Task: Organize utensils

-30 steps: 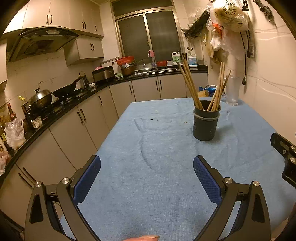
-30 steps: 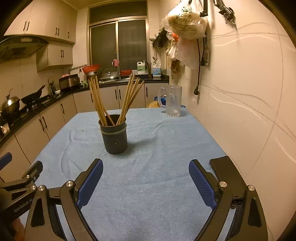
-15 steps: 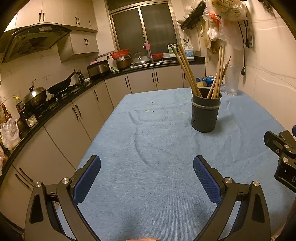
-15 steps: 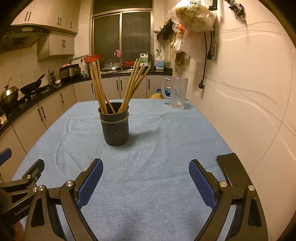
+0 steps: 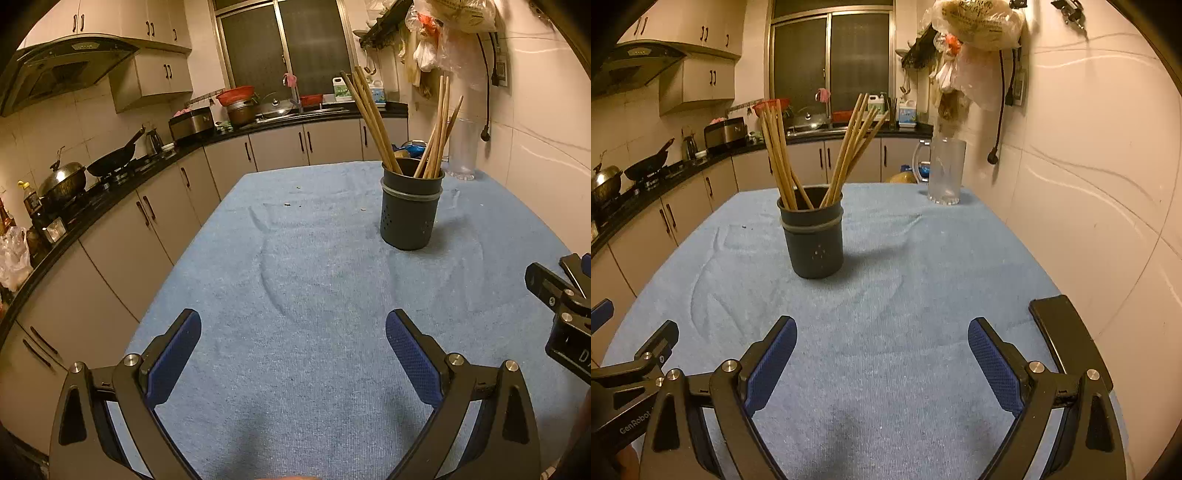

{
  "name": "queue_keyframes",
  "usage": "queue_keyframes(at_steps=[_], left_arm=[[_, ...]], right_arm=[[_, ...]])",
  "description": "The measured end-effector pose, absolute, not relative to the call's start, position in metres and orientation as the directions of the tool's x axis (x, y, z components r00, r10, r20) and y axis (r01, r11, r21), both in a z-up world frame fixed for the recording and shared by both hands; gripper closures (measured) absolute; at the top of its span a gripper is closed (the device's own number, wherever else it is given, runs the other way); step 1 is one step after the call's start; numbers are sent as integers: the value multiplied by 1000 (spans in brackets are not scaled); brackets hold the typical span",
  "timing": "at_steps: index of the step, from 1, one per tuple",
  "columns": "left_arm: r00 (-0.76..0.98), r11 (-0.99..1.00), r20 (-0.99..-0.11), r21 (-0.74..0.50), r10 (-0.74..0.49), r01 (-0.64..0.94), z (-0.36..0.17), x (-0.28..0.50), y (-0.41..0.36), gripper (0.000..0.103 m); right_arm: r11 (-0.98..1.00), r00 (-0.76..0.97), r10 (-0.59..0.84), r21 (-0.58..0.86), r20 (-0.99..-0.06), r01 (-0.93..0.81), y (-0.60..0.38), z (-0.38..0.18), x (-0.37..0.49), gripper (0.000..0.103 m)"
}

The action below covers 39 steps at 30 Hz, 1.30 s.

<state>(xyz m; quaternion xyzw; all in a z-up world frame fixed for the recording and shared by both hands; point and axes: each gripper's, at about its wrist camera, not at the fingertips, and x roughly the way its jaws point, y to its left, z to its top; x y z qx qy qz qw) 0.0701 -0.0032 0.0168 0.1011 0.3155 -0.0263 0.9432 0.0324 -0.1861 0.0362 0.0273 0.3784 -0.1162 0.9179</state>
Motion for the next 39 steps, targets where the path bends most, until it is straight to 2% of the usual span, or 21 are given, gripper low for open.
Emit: queue_keyframes(at_steps=[33, 39], left_arm=[[793, 985, -610, 130, -11, 113, 9, 74, 0, 3], [807, 988, -591, 109, -28, 113, 12, 70, 3, 3]], right_arm=[[969, 694, -211, -51, -688, 244, -181, 31, 32, 7], [968, 733, -211, -34, -647, 249, -182, 39, 26, 7]])
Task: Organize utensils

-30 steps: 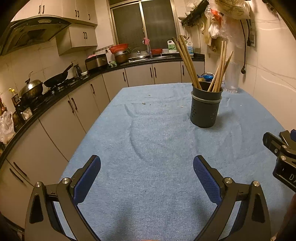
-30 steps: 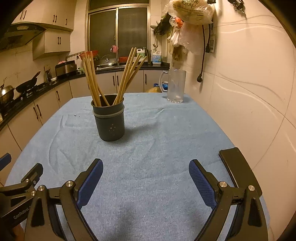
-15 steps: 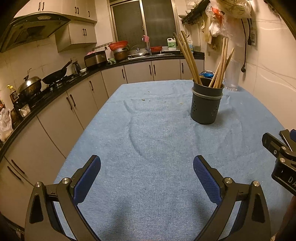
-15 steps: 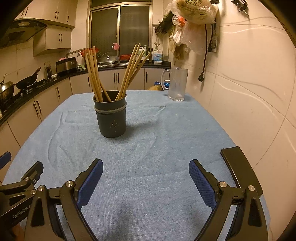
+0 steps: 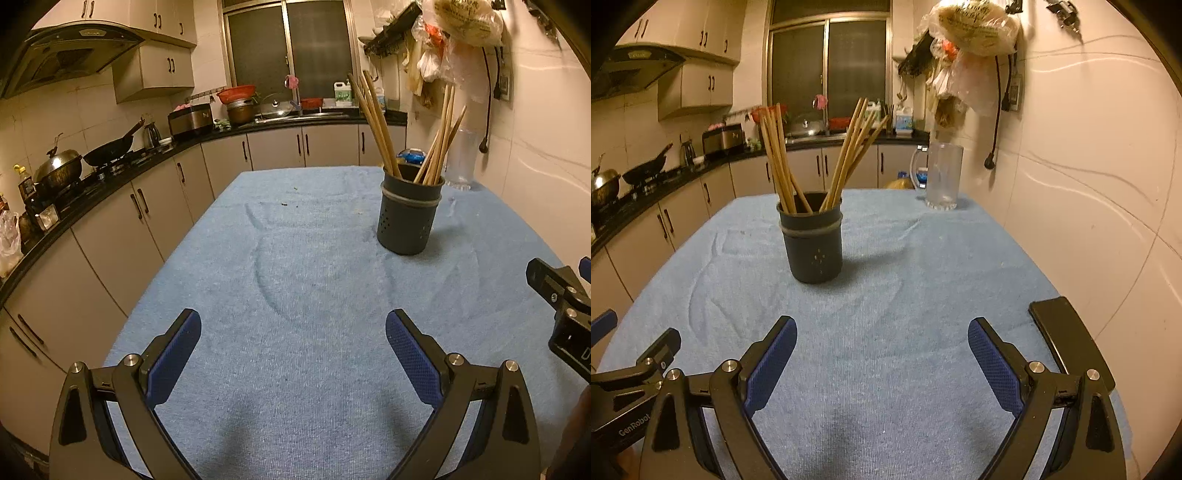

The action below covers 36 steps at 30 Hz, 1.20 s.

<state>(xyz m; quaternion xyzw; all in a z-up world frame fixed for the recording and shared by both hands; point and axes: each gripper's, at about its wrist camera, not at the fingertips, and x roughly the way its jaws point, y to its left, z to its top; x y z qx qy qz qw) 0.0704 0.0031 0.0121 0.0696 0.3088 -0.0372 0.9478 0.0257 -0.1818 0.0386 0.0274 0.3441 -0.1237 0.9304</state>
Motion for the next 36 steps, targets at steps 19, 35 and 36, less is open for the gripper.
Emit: queue_keyframes(at_steps=[19, 35, 36], left_arm=[[806, 985, -591, 116, -33, 125, 12, 69, 1, 3], [799, 985, -600, 112, -39, 133, 10, 70, 2, 3], [798, 985, -601, 112, -40, 133, 10, 71, 2, 3]], right_arm=[[971, 746, -206, -38, -633, 236, -178, 42, 23, 6], [971, 731, -206, -44, -651, 235, -179, 36, 28, 6], [971, 730, -206, -44, -652, 234, -179, 35, 28, 6]])
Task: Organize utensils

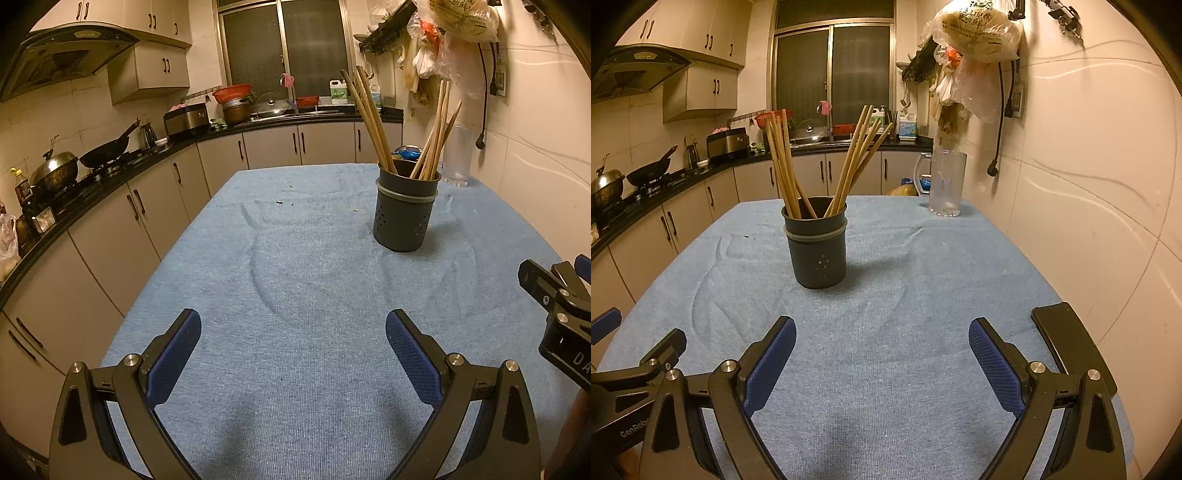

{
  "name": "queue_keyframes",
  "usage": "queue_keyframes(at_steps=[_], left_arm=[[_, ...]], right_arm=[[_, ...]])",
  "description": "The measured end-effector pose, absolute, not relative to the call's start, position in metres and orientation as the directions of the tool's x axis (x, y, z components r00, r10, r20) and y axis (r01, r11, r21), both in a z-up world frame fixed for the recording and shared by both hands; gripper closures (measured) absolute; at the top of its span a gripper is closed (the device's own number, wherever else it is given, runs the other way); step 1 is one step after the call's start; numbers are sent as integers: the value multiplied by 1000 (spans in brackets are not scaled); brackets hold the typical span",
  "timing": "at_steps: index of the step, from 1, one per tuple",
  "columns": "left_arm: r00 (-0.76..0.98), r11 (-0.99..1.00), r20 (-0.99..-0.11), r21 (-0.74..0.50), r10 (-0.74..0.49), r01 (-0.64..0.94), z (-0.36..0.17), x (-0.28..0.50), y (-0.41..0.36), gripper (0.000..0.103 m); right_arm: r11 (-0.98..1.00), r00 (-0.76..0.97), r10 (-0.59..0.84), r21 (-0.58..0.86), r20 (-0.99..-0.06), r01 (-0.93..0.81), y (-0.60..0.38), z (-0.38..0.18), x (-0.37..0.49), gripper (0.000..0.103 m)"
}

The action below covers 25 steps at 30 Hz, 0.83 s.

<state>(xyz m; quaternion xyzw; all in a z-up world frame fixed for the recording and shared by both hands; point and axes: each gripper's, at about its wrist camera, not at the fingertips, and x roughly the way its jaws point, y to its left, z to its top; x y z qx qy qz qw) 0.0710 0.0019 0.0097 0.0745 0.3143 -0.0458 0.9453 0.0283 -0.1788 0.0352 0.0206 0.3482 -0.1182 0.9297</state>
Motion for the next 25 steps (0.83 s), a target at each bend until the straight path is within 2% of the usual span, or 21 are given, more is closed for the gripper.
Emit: queue_keyframes(at_steps=[16, 22, 25], left_arm=[[789, 984, -614, 115, -37, 135, 6, 75, 2, 3], [769, 987, -638, 98, -33, 124, 1, 86, 8, 3], [742, 990, -670, 87, -25, 113, -3, 99, 19, 3]], right_arm=[[972, 716, -205, -52, -668, 229, -178, 29, 34, 6], [972, 702, -205, -56, -682, 229, -180, 24, 39, 6], [974, 669, -187, -46, -719, 223, -187, 17, 49, 5]])
